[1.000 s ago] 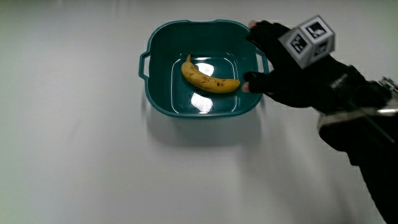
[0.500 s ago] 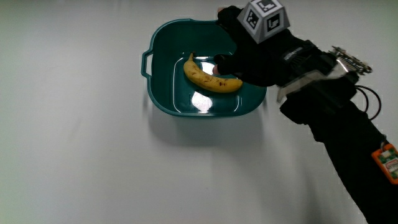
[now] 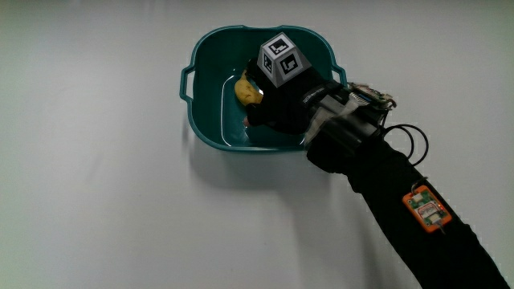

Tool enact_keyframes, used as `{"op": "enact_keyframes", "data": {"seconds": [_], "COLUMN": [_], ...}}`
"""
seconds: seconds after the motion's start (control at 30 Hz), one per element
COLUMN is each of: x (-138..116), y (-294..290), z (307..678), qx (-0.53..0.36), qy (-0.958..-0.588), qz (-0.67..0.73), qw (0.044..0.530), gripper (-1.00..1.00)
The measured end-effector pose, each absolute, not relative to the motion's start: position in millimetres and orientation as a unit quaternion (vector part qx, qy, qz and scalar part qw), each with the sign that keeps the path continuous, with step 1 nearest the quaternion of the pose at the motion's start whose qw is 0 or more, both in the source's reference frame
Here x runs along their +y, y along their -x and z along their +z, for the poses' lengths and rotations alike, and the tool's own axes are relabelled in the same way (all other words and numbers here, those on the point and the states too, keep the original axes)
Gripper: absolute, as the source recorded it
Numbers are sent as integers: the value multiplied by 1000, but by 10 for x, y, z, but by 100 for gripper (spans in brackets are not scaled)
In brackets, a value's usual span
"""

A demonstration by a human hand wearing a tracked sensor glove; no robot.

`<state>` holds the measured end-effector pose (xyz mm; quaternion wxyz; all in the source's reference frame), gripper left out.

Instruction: Pick banana from plate

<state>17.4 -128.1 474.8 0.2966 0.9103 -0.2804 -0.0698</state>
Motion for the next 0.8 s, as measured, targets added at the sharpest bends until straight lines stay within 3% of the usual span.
{"op": "enact_keyframes", "data": {"seconds": [0.33, 0.8], "x": [-1185, -1127], "y": [-221, -198], "z": [5132, 5318], "qx": [-267, -236], "qy": [-893, -889], "qz": [-83, -123], "qw": [353, 373], "gripper": [0, 5]}}
